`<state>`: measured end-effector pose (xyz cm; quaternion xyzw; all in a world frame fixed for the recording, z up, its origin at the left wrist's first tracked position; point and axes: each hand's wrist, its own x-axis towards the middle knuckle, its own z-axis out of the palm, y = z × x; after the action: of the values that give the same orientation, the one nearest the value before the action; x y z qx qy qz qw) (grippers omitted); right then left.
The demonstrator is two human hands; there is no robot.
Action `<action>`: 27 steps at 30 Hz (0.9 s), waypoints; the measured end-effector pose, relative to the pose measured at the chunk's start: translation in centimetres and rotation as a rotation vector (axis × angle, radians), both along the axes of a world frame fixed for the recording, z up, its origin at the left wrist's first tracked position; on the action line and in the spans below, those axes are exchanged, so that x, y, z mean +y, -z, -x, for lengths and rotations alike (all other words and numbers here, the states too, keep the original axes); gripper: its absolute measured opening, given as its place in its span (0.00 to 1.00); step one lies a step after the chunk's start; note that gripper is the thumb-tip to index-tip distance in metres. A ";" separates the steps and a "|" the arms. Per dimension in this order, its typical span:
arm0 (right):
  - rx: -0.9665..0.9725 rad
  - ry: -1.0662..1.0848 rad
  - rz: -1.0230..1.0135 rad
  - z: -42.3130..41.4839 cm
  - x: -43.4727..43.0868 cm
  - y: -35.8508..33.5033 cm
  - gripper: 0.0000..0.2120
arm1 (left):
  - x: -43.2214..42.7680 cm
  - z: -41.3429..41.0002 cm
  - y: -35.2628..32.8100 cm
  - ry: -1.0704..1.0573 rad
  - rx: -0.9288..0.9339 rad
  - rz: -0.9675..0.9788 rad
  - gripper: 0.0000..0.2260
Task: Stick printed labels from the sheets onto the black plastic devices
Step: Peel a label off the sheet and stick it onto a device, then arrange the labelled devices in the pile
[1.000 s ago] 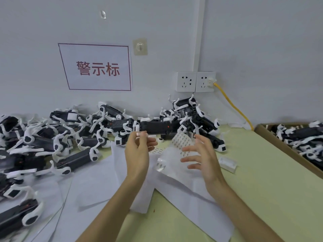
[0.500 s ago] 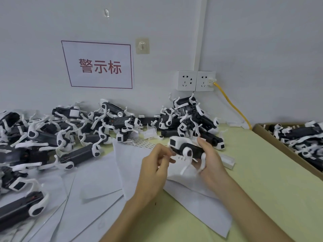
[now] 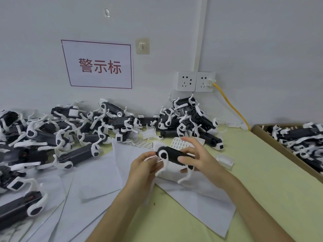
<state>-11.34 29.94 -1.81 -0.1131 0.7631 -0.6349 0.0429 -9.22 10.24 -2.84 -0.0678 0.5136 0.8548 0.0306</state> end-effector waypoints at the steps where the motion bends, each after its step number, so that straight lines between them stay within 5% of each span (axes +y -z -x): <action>1: 0.018 -0.016 -0.030 0.0 0.1 0.0 0.30 | -0.1 0.1 0.0 0.002 -0.011 -0.015 0.07; 6: 0.082 0.197 0.015 0.5 0.2 -0.5 0.23 | -0.2 0.2 -0.1 -0.018 -0.015 -0.109 0.08; 10: 0.071 0.630 0.344 1.6 2.3 -0.7 0.17 | -0.5 0.3 -0.2 -0.028 -0.006 -0.066 0.09; 14: 0.187 1.115 0.625 2.6 6.6 0.0 0.20 | -0.5 0.3 -0.2 -0.046 -0.027 -0.020 0.09; 18: 0.324 1.454 0.588 2.9 10.9 1.1 0.27 | 0.2 -0.2 0.3 -0.051 -0.024 0.097 0.08; 22: 0.126 1.478 0.469 6.2 13.1 1.8 0.33 | 1.3 -0.6 0.5 -0.012 -0.041 0.168 0.08; 27: -0.137 1.098 -0.068 10.7 14.5 1.2 0.34 | 1.4 -0.7 0.8 0.006 -0.034 0.179 0.08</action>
<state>-22.02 44.43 -3.00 0.3444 0.7254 -0.5449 -0.2413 -8.49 11.62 -3.65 -0.0830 0.5874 0.8042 0.0356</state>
